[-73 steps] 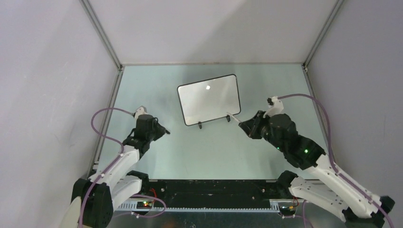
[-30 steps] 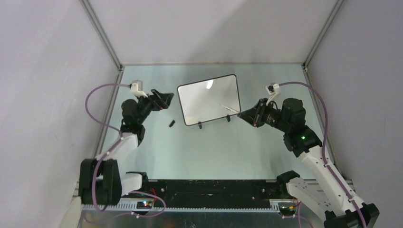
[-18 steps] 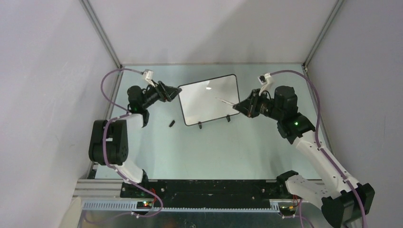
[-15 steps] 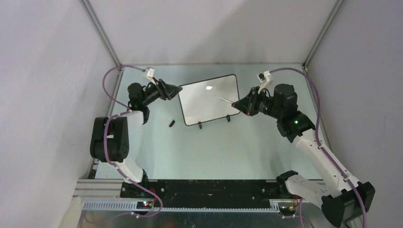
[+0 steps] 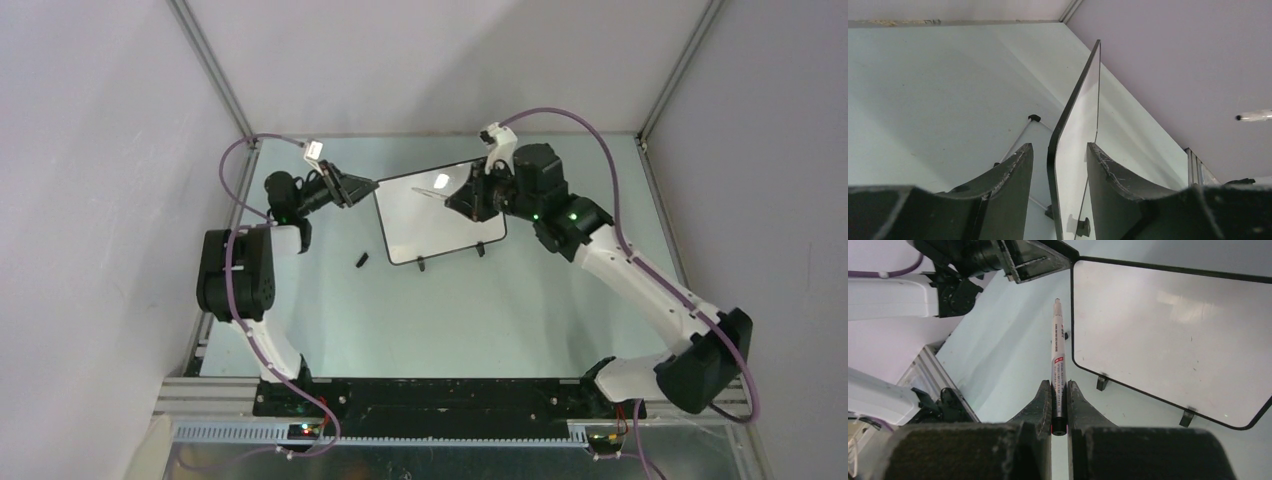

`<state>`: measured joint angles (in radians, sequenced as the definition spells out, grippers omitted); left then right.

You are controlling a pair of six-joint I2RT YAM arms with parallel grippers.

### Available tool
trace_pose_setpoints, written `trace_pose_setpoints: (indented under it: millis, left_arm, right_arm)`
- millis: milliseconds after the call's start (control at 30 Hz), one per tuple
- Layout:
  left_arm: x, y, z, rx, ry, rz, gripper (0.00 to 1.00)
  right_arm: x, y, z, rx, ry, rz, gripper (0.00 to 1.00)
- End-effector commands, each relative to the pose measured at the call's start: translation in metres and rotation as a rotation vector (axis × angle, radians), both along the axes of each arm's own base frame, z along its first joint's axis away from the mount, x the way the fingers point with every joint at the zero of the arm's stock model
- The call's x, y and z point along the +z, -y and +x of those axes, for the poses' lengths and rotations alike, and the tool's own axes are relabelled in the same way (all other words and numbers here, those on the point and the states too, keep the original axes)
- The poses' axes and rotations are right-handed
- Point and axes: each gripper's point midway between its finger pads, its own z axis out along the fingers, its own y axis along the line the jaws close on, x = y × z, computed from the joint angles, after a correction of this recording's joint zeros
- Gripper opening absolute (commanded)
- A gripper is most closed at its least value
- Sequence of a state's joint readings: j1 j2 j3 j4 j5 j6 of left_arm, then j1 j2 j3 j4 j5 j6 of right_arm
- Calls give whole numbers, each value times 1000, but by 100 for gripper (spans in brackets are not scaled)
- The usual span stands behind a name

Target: Write a sentence on the whiteboard

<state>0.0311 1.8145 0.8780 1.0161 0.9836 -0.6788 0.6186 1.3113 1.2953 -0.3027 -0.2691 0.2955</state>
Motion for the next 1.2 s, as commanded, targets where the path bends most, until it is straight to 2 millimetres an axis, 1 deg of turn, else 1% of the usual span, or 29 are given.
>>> trace_pose_setpoints:
  millis: [0,33,133,167,200,233,267,300,333,367,400,467,500,733,833,867,900,933,967,1000,1033,1067,1100,1167]
  left_arm:
    - [14,-2,-1,-42,60,-8,48]
    - [16,-3,-1,-42,74,-11,48]
    - [17,-3,-3,-53,88,-22,45]
    - [17,-4,-3,-54,92,-24,46]
    - [17,-4,-4,-58,100,-28,47]
    - [16,-5,-5,-58,103,-30,47]
    - [17,-6,-6,-63,114,-41,47]
    - [15,-8,-6,-61,113,-49,47]
    - [22,-8,-9,-68,139,-70,46]
    - [19,-12,-8,-65,133,-81,45]
    - [24,-12,-11,-76,139,-104,44]
    - [24,-13,-9,-83,126,-118,40]
    - [24,-12,-9,-84,125,-119,40]
    - [22,-10,-10,-87,116,-122,40]
    - [18,-8,-7,-83,92,-114,36]
    - [19,-8,-7,-82,95,-108,35]
    - [14,-8,-5,-74,76,-98,35]
    - [14,-7,-4,-69,91,-79,35]
    - [8,-8,-1,-56,48,-76,35]
    - [8,-8,1,-47,63,-56,35]
    - [3,-8,2,-41,30,-50,36]
    - [4,-7,3,-40,46,-33,36]
    - [0,-5,3,-42,21,-28,36]
    - [-2,-2,3,-48,20,-12,36]
  right_arm:
    - [10,-15,19,-35,61,-58,0]
    - [9,-17,21,-33,65,-68,0]
    - [1,-35,29,-25,66,-108,0]
    - [5,-38,31,-23,80,-113,0]
    - [-2,-43,34,-25,74,-132,0]
    - [2,-46,36,-23,86,-131,0]
    - [-2,-49,39,-25,84,-138,0]
    - [2,-52,40,-22,94,-132,0]
    - [1,-54,42,-20,95,-132,0]
    - [4,-55,43,-19,103,-124,0]
    - [3,-56,44,-18,105,-123,0]
    - [4,-58,46,-15,106,-118,0]
    - [5,-59,47,-14,107,-112,0]
    - [0,-66,52,-1,94,-120,0]
    - [-3,-68,53,-1,88,-130,0]
    - [-3,-68,53,-2,90,-131,0]
    - [-2,-68,53,-4,92,-131,0]
    - [-2,-68,53,-5,92,-131,0]
    - [-1,-67,53,-5,94,-131,0]
    - [0,-67,53,-6,96,-132,0]
    - [1,-66,53,-7,99,-130,0]
    - [3,-65,53,-9,100,-128,0]
    - [3,-65,52,-10,101,-129,0]
    - [4,-64,52,-10,102,-128,0]
